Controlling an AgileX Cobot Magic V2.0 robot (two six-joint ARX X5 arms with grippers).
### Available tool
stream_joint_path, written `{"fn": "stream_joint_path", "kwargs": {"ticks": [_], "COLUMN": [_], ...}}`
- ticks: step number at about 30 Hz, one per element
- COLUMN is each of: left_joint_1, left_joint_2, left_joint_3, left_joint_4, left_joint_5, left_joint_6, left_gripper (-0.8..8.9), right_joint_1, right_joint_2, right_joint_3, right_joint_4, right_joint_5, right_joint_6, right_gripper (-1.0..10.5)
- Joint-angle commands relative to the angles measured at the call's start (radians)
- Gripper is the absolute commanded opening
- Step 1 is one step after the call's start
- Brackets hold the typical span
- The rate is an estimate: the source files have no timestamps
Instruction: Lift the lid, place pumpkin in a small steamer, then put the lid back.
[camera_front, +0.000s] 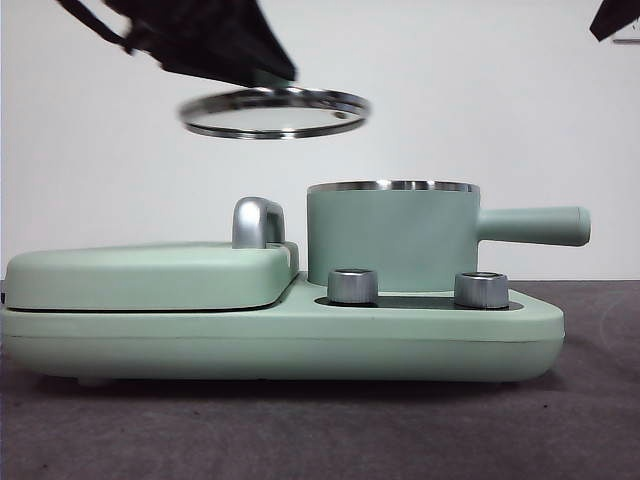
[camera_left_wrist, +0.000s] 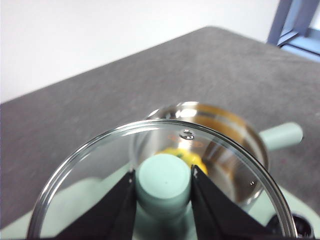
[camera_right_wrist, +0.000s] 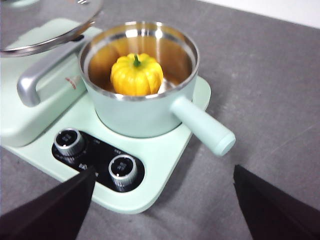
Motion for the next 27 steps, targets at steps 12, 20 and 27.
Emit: {"fn": "stream_joint_path", "kwargs": {"ticks": [12,20,27], "left_joint_1": [-0.068,-0.076,-0.086], "left_joint_2": [0.238,0.332,0.397], "left_joint_3": [0.148,0.233,0.291], "left_joint_4": [0.164,0.172,0.171], "left_joint_5": [0.006,0.022,0.036], "left_joint_6": [0.002,0.003,0.014], "left_gripper": [0.12,0.12,0.12], "right_joint_1": [0.006,0.006,0.006], "right_joint_2": [0.004,0.005,0.005], "right_joint_3": [0.004,0.004,0.004], "right_joint_4": [-0.023,-0.022,-0.022], "right_joint_5": [0.005,0.031,0.044], "right_joint_6": [0.042,0.042,0.042], "right_gripper": [4.3,4.3,4.3]}}
